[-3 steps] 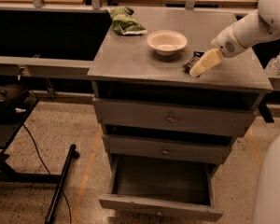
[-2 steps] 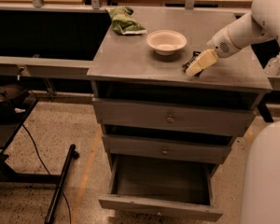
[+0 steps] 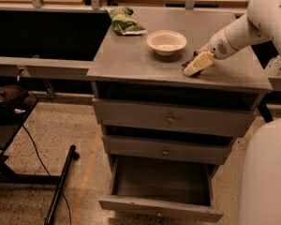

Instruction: Place rxbar chocolate into bottom drawer

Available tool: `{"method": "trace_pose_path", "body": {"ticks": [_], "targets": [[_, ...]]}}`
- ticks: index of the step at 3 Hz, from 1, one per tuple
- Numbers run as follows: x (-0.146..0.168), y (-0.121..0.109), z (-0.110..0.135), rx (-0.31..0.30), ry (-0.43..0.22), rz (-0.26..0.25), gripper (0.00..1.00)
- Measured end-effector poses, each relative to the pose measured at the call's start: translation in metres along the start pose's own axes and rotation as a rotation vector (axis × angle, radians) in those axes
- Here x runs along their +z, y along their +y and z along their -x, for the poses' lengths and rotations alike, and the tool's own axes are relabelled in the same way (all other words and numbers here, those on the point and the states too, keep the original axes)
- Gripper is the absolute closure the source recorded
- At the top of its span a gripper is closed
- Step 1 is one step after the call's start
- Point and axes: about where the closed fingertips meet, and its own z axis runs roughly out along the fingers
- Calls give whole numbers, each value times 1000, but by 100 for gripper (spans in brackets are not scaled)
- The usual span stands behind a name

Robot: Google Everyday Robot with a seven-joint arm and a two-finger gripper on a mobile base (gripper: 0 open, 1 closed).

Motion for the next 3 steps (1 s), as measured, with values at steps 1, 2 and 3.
{"method": "trace_pose_path", "body": {"ticks": [1, 2, 3], "targets": [[-2, 0, 2, 0, 0, 0, 69], [-5, 0, 4, 0, 1, 0, 92], [-5, 0, 4, 0, 0, 0, 100]]}}
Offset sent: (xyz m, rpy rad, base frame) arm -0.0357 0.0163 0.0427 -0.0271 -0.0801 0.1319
